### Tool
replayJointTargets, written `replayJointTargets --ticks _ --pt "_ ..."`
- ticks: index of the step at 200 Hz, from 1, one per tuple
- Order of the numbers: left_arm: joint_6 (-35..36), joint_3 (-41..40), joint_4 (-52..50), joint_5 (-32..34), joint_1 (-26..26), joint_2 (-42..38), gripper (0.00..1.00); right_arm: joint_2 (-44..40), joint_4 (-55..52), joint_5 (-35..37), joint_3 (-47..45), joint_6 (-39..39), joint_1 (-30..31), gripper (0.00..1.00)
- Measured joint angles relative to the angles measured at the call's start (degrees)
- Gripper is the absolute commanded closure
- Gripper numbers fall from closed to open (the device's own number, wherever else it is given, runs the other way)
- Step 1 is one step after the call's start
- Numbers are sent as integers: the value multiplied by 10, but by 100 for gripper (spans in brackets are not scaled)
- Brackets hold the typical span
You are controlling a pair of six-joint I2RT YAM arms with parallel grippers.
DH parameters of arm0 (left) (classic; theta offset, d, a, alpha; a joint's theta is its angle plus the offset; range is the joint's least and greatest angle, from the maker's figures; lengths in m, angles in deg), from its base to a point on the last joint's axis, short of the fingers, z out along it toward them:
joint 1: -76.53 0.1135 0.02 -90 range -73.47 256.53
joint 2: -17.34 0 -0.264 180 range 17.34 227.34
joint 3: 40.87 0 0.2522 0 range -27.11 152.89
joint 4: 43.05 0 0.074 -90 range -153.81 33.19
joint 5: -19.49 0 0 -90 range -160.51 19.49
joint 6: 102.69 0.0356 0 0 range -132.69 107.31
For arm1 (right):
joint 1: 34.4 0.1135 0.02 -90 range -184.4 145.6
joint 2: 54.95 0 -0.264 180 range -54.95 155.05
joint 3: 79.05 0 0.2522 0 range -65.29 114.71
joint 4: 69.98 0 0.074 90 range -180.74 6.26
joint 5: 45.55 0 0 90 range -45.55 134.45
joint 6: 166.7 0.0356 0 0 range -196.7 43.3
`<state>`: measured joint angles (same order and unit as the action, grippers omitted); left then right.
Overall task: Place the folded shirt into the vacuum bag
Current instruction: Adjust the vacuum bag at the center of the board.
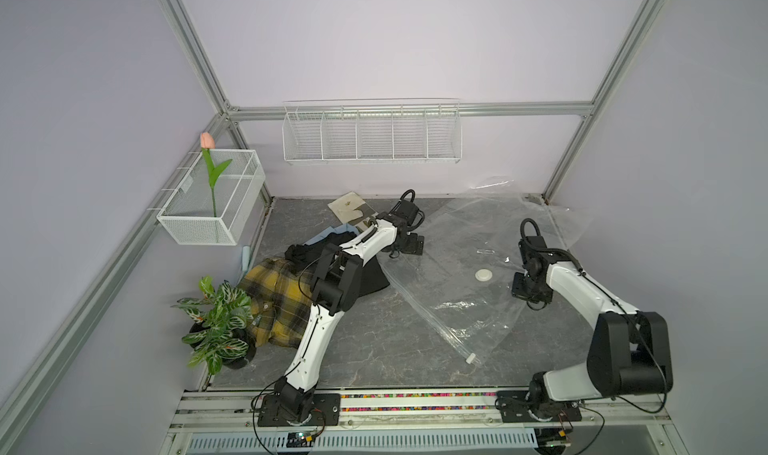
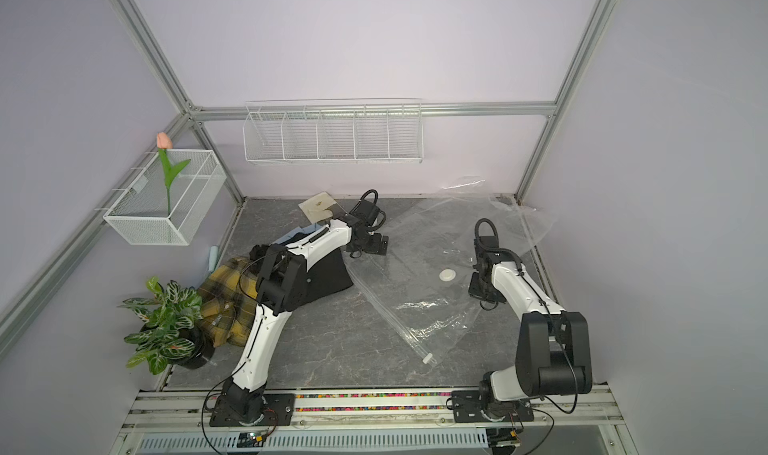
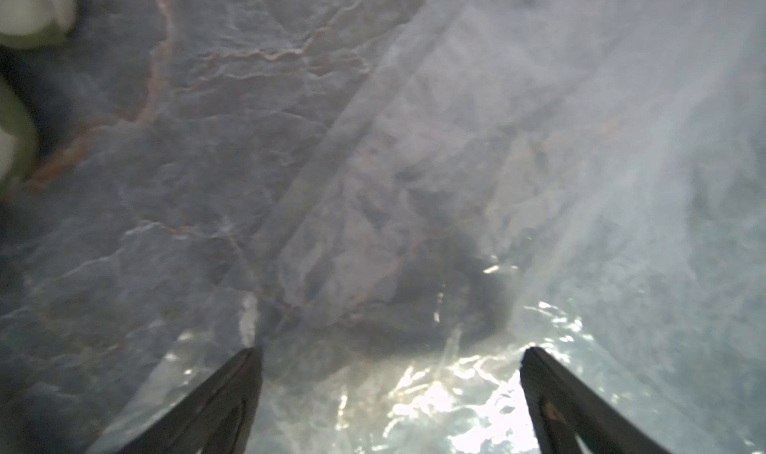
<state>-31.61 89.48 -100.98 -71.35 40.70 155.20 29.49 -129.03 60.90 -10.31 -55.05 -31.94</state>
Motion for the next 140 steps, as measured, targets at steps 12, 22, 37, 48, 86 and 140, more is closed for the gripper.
replayJointTargets --ticks 12,22,37,48,86,140 --pt "-8 -20 18 -6 -9 -10 0 19 2 4 18 -7 -2 91" --pt "-17 -47 35 -14 -18 -25 0 39 2 5 36 -12 -2 91" --pt "-33 -105 64 -31 -33 -59 0 69 3 10 68 -23 -2 90" --pt "-47 -154 85 -48 -46 -88 0 90 3 12 93 -32 -3 89" --pt "-95 -280 134 -104 -100 -167 1 154 2 23 173 -56 -5 87" --pt "-116 -301 120 -150 -182 -188 0 166 2 34 179 -63 -12 88"
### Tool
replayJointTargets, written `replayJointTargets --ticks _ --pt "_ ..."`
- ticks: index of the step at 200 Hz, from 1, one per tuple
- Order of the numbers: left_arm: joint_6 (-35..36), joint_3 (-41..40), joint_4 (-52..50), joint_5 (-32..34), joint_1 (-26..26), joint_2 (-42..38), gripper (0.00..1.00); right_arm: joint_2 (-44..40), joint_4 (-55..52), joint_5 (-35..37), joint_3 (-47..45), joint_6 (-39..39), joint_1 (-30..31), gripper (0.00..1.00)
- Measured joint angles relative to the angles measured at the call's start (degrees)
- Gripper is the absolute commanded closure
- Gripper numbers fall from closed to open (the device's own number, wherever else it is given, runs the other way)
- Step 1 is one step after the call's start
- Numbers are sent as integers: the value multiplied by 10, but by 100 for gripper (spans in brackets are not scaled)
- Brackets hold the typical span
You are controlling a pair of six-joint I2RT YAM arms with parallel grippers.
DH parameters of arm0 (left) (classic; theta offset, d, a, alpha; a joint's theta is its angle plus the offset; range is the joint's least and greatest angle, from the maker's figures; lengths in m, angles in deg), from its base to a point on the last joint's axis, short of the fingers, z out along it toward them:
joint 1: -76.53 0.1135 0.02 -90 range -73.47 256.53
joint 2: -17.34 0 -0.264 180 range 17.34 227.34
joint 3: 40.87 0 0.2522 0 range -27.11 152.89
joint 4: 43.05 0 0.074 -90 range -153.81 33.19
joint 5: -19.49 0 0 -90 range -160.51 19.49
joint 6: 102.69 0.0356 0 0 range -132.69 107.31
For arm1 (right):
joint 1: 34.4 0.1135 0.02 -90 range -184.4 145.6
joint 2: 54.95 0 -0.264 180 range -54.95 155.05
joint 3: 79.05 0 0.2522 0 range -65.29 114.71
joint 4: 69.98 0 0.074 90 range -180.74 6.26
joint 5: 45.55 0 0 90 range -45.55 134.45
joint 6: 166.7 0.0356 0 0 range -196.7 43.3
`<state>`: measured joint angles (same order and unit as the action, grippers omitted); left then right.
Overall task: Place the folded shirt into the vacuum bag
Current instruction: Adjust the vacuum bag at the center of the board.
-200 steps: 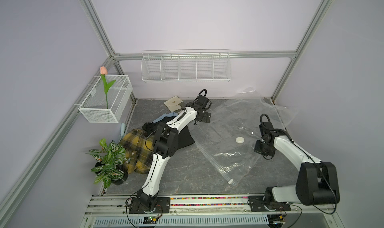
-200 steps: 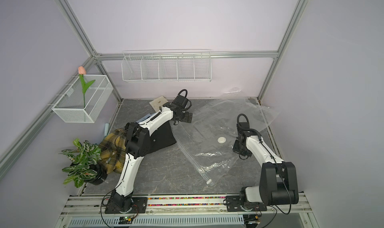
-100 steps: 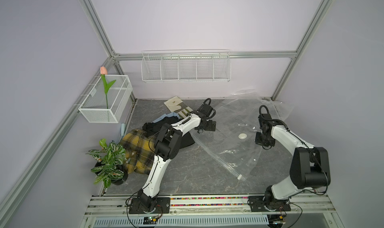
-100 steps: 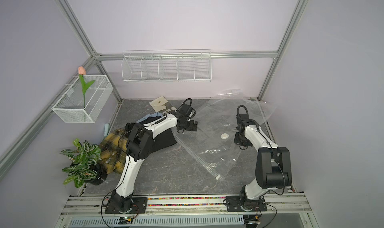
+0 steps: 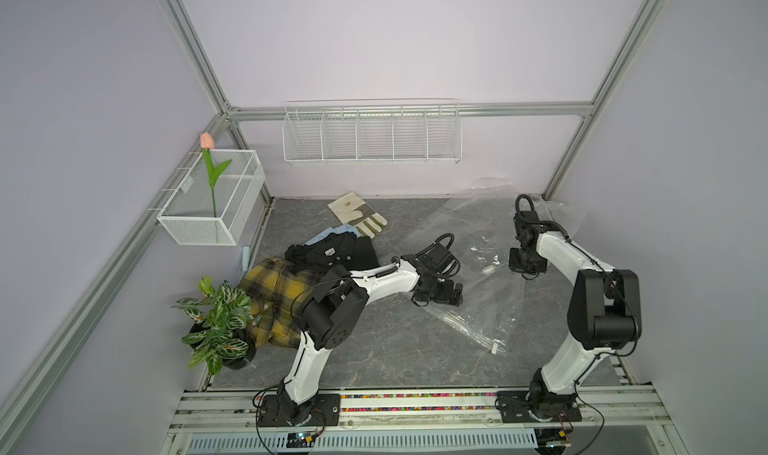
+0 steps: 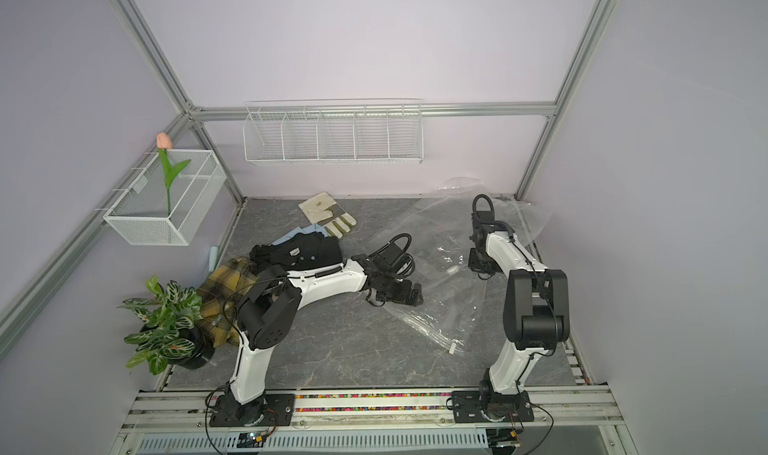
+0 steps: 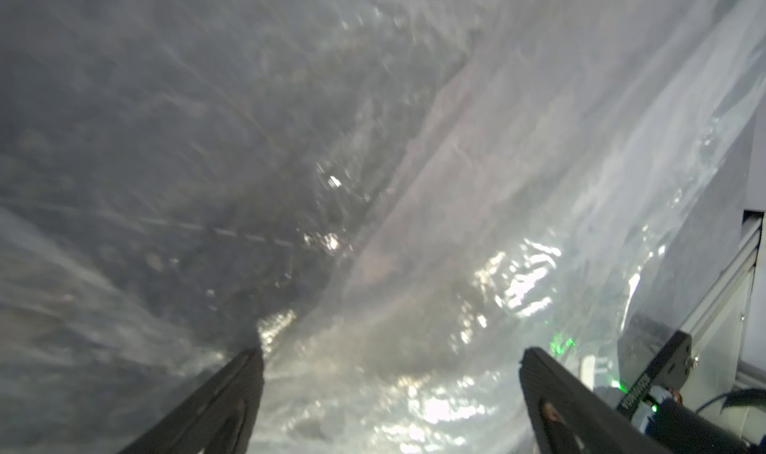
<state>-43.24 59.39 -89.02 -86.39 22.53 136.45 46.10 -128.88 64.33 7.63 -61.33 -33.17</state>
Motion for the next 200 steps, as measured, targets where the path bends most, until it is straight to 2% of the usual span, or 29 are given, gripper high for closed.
replayJointTargets --ticks 18,48,75,103,130,156,200 --pt "21 24 -54 11 16 1 0 -4 6 -3 -16 0 0 88" --pt "64 125 -108 71 103 15 0 -19 16 -7 -58 0 0 88" --pt "96 223 -102 139 172 55 0 -21 22 -16 -71 0 0 88" --pt "109 270 -83 163 214 107 0 -32 28 -24 -73 0 -1 88" --pt "114 289 -76 169 240 157 0 -47 36 -35 -78 0 -2 88" --pt "118 307 -75 167 242 198 0 -48 42 -45 -78 0 -4 88" --pt "99 302 -45 120 237 198 5 -48 46 -52 -78 0 -5 88"
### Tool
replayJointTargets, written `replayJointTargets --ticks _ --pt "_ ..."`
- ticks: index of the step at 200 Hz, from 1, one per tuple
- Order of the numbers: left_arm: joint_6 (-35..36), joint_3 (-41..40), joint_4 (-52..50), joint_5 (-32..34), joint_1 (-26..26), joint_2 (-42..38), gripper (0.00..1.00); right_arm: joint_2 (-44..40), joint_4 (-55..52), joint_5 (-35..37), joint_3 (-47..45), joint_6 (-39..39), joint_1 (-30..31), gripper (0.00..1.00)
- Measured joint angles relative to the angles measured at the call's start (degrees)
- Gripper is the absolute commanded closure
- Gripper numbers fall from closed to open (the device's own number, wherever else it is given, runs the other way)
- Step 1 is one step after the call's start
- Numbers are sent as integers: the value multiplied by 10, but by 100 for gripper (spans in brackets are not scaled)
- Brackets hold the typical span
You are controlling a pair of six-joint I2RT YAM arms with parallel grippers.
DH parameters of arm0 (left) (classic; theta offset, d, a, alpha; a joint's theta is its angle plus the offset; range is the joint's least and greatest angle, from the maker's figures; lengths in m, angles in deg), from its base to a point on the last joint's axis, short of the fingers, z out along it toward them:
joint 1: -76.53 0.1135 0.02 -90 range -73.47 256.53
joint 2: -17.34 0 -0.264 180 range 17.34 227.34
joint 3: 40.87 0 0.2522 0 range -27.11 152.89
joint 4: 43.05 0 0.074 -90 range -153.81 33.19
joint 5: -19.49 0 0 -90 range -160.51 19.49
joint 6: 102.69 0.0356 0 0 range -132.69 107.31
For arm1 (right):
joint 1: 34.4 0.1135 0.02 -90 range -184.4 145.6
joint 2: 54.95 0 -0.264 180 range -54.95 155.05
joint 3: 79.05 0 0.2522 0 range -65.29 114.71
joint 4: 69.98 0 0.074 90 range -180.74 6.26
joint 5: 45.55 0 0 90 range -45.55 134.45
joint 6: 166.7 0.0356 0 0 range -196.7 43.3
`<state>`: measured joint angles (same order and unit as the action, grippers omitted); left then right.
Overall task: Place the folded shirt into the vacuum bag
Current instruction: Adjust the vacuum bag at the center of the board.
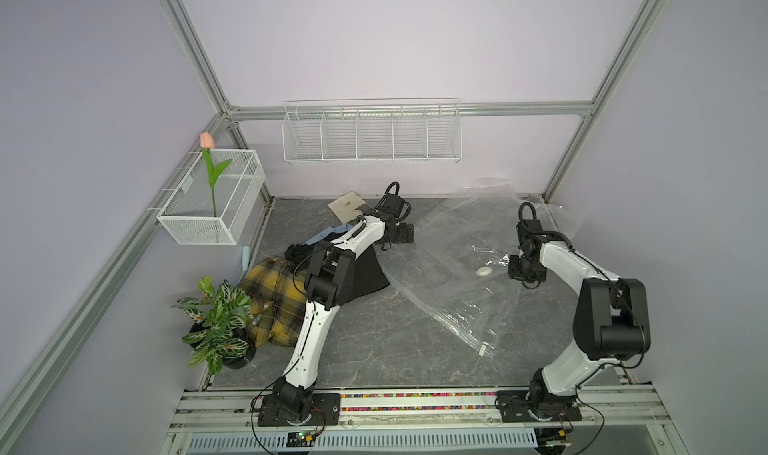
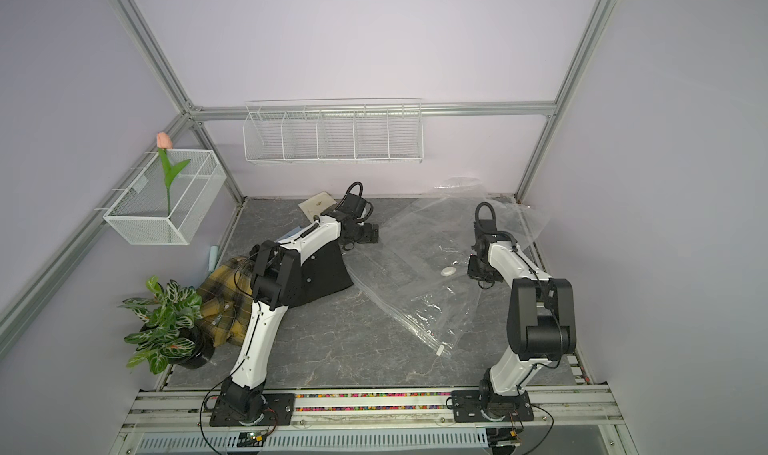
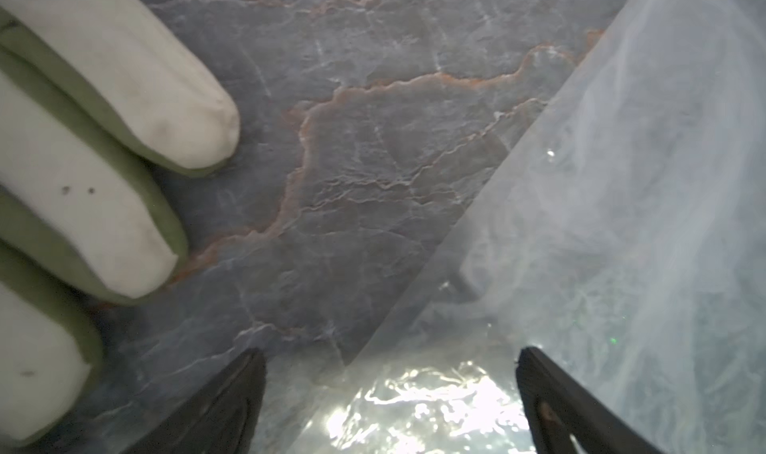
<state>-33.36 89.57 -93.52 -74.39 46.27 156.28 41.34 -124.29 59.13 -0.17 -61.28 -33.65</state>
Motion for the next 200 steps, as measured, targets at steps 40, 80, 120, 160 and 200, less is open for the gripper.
replayJointTargets --ticks 40,80,120,160,200 --pt "-31 -144 74 -62 -32 -82 8 0 3 -13 0 4 -15 88" --pt "-62 -327 122 -110 -108 -198 9 -4 -1 -8 0 4 -17 86" --pt "-96 -447 155 -150 -157 -277 9 -10 -6 -1 4 3 2 85" --pt "-107 -462 152 -160 -174 -290 9 57 -28 10 103 -4 3 86" --pt "-113 -462 117 -152 -174 -316 9 135 -33 42 194 -23 6 72"
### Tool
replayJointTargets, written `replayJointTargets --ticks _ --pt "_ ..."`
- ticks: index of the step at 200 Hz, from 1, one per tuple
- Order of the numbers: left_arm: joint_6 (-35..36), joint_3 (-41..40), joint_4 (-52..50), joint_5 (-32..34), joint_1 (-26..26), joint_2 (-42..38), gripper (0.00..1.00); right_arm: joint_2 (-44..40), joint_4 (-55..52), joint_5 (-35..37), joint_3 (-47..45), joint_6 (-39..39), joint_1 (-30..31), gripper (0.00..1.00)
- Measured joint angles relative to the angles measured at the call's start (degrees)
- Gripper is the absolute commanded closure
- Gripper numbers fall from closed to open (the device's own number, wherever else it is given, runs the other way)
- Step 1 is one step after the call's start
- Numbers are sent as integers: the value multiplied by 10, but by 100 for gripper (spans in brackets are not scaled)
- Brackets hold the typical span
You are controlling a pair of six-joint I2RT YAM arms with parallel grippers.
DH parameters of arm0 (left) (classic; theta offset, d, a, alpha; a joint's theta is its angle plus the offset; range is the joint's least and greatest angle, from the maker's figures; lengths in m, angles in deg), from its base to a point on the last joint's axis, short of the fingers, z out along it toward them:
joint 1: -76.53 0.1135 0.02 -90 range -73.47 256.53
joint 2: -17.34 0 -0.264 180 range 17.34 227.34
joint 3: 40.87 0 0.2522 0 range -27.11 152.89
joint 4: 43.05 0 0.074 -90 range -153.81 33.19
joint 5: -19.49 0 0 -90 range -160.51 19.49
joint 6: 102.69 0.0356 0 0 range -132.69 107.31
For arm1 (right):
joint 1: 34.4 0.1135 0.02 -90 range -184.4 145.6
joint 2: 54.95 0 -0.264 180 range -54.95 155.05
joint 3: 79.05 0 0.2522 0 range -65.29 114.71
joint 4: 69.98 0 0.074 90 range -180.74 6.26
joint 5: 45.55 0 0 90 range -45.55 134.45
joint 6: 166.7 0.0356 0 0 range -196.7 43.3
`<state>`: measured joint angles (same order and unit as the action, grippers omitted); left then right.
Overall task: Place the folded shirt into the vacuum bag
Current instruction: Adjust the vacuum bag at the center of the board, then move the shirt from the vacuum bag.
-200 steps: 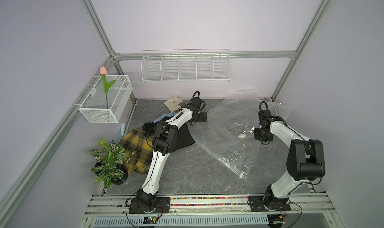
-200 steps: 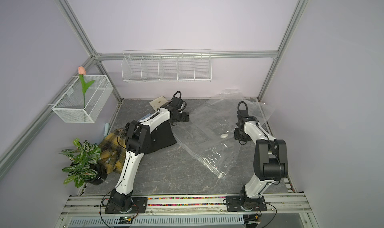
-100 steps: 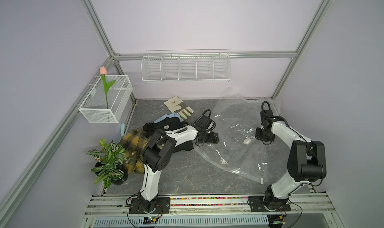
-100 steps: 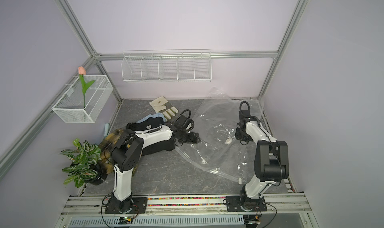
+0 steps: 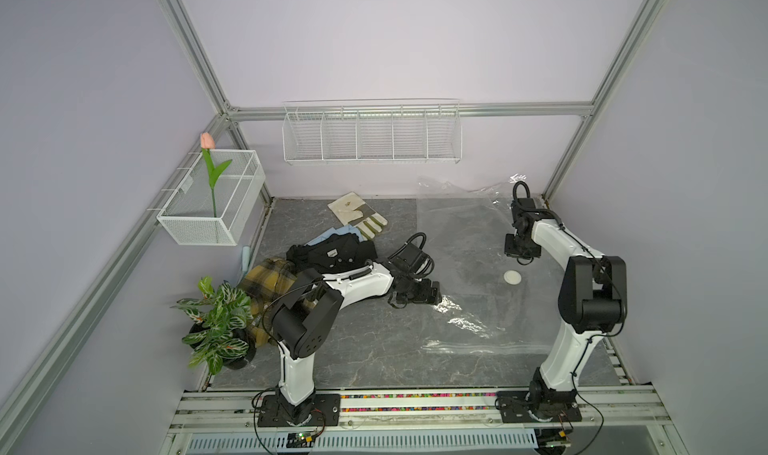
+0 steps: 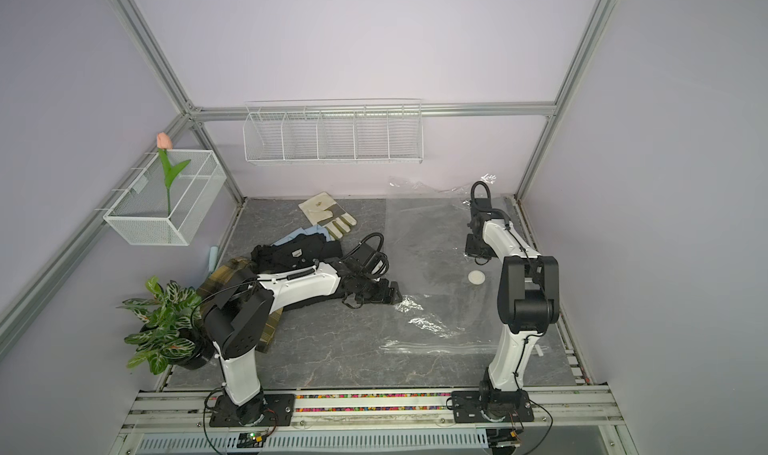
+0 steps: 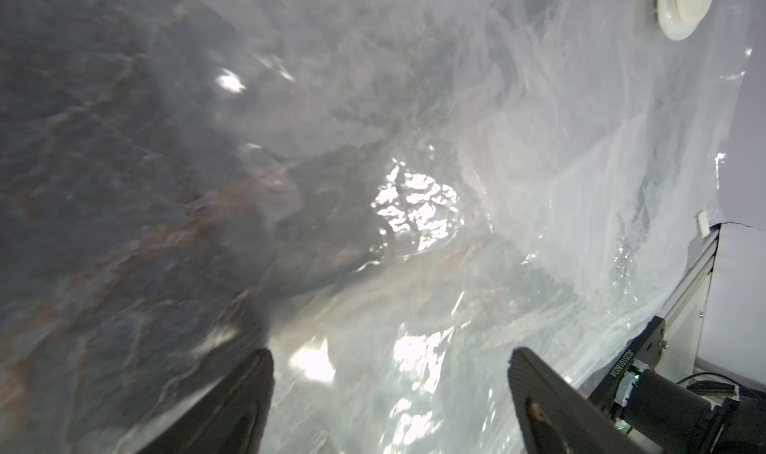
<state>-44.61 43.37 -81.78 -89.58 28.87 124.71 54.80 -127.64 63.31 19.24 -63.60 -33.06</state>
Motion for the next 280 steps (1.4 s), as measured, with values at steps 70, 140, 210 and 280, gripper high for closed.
replayJointTargets --ticks 70,140,210,280 --pt "20 53 -134 132 40 -86 7 -56 -22 12 -35 9 9 29" --pt "4 115 -304 370 68 -45 0 -180 3 -23 -148 52 147 29" --pt "13 89 -266 380 78 48 13 -169 34 -70 -170 80 175 30" --pt "71 70 -193 312 95 56 81 -175 57 -84 -181 91 175 31"
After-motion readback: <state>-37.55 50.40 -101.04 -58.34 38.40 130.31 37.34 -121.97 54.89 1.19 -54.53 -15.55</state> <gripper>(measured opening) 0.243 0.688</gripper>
